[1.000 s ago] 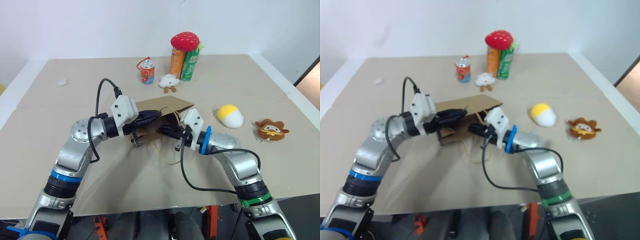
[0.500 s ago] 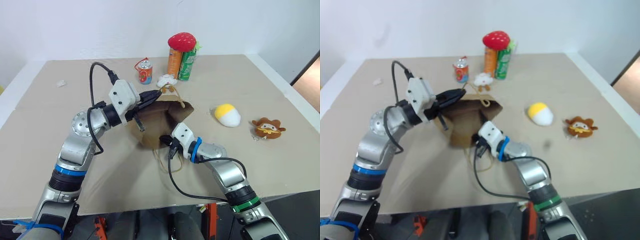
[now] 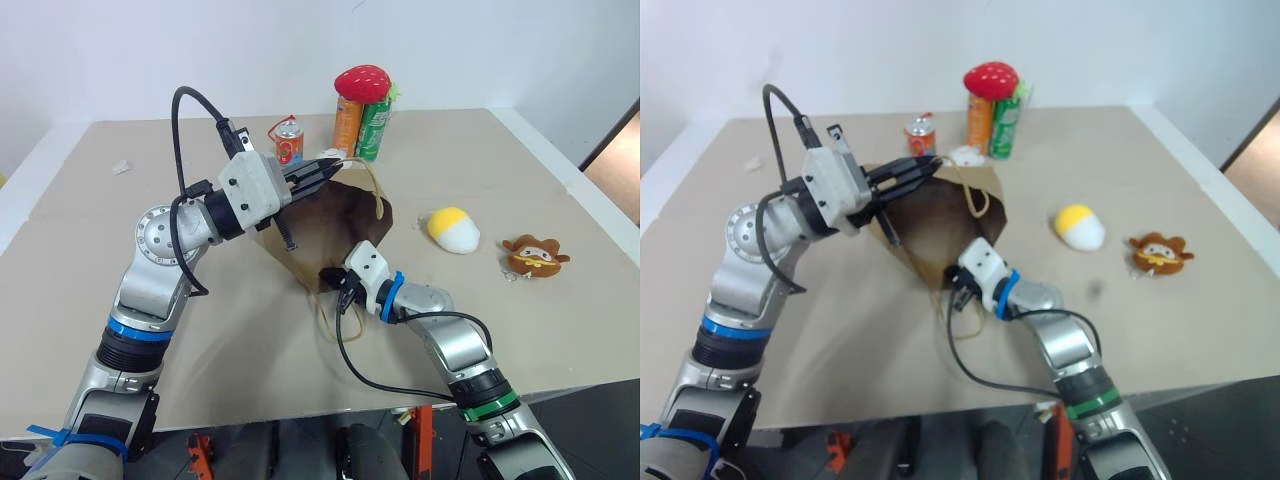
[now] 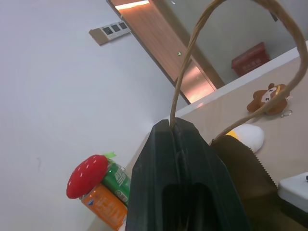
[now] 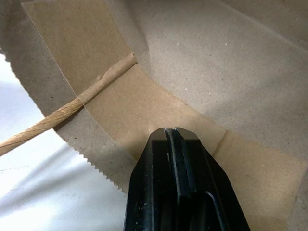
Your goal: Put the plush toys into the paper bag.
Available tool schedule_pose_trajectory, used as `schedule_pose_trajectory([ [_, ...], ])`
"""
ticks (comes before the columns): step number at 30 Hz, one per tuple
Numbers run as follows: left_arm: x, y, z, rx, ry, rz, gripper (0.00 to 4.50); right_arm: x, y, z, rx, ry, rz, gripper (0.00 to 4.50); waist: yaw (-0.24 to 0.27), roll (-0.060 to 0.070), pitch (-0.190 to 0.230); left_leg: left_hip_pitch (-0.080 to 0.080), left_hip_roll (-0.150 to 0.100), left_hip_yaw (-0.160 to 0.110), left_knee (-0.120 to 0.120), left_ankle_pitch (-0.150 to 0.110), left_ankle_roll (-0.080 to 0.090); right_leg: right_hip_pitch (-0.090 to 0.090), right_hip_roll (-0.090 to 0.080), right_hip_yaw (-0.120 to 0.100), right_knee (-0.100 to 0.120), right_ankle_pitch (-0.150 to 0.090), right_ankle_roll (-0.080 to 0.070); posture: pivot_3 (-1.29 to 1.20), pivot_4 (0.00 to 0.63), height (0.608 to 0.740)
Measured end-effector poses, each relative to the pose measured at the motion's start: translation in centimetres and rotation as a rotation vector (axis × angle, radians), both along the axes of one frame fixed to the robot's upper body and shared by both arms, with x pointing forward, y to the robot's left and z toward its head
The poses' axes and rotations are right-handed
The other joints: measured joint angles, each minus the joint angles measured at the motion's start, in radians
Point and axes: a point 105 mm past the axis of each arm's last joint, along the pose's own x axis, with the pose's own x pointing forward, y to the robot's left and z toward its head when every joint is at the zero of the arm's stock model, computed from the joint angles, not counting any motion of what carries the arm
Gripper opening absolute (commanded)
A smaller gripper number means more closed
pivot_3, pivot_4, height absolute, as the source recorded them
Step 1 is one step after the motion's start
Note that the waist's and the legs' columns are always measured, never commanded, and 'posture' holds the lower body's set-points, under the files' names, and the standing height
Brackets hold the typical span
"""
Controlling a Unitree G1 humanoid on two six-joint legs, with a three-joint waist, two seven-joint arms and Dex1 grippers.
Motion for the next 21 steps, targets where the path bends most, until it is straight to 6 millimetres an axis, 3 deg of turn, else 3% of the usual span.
schedule_pose_trajectory([
  [6, 0.3, 0.1, -0.5, -0.002, 0.026, 0.02, 0.0, 0.0, 0.0, 0.1, 0.008, 0.004, 0.0, 0.03, 0.0, 0.0, 0.0, 0.0, 0.0, 0.0, 0.0, 0.0, 0.0, 0.0, 0.0, 0.0, 0.0, 0.0, 0.0, 0.0, 0.15, 0.74],
  [9, 1.3, 1.2, -2.1, -0.078, 0.161, 0.058, 0.0, 0.6, -1.3, 1.4, 0.092, 0.039, -0.035, 0.69, 0.0, 0.0, 0.0, 0.0, 0.0, 0.0, 0.0, 0.0, 0.0, 0.0, 0.0, 0.0, 0.0, 0.0, 0.0, 0.0, 0.15, 0.74],
  [10, 1.3, 1.2, -2.1, -0.079, 0.163, 0.059, 0.0, 0.6, -1.3, 1.5, 0.094, 0.039, -0.036, 1.2, 0.0, 0.0, 0.0, 0.0, 0.0, 0.0, 0.0, 0.0, 0.0, 0.0, 0.001, 0.0, 0.0, 0.0, 0.0, 0.0, 0.15, 0.74],
  [13, 1.4, 1.4, -2.2, -0.088, 0.173, 0.065, 0.0, 0.8, -1.9, 2.3, 0.118, 0.037, -0.051, 2.11, 0.0, 0.0, 0.0, 0.0, 0.001, 0.0, 0.0, 0.0, 0.0, 0.0, 0.001, 0.0, 0.0, 0.0, 0.0, 0.0, 0.15, 0.74],
  [14, 1.3, 1.8, -3.5, -0.067, 0.206, 0.072, 0.0, 0.1, -3.0, 4.5, 0.178, 0.038, -0.005, 2.4, 0.0, 0.0, 0.0, 0.0, 0.001, 0.0, 0.0, 0.0, 0.0, 0.0, 0.0, 0.0, -0.001, 0.0, 0.0, 0.0, 0.15, 0.74],
  [15, 1.3, 1.9, -3.9, -0.063, 0.216, 0.074, 0.0, -0.1, -3.2, 5.0, 0.184, 0.035, 0.005, 3.09, 0.0, 0.0, 0.0, 0.0, 0.0, 0.0, 0.0, 0.0, 0.0, 0.0, 0.0, 0.0, -0.001, 0.0, 0.0, 0.0, 0.15, 0.74],
  [17, 1.3, 2.0, -4.3, -0.057, 0.226, 0.074, 0.0, -0.4, -3.6, 5.5, 0.189, 0.034, 0.019, 3.59, 0.0, 0.0, 0.0, -0.001, 0.0, 0.0, 0.0, 0.0, 0.0, 0.0, 0.0, 0.0, -0.001, 0.0, 0.0, 0.0, 0.15, 0.74],
  [18, 1.3, 2.2, -5.1, -0.046, 0.25, 0.082, 0.0, -0.7, -4.4, 6.6, 0.195, 0.013, 0.027, 4.14, 0.0, 0.0, 0.0, -0.001, 0.001, 0.0, 0.0, 0.0, 0.0, 0.0, 0.0, 0.0, -0.002, 0.0, -0.001, 0.0, 0.15, 0.74],
  [19, 1.4, 2.3, -5.5, -0.035, 0.26, 0.083, 0.0, -1.1, -4.9, 7.4, 0.215, 0.016, 0.044, 4.31, 0.001, 0.0, 0.0, -0.001, 0.001, 0.0, 0.0, 0.0, 0.0, 0.0, 0.0, 0.0, -0.002, -0.001, -0.001, 0.0, 0.15, 0.74],
  [21, 1.1, 2.3, -6.2, -0.025, 0.295, 0.057, 0.0, -2.8, -8.1, 9.7, 0.338, 0.132, 0.056, 4.44, 0.003, 0.0, 0.0, -0.002, 0.001, 0.001, 0.0, -0.001, -0.001, 0.0, -0.005, -0.001, -0.002, -0.001, -0.001, 0.0, 0.15, 0.74],
])
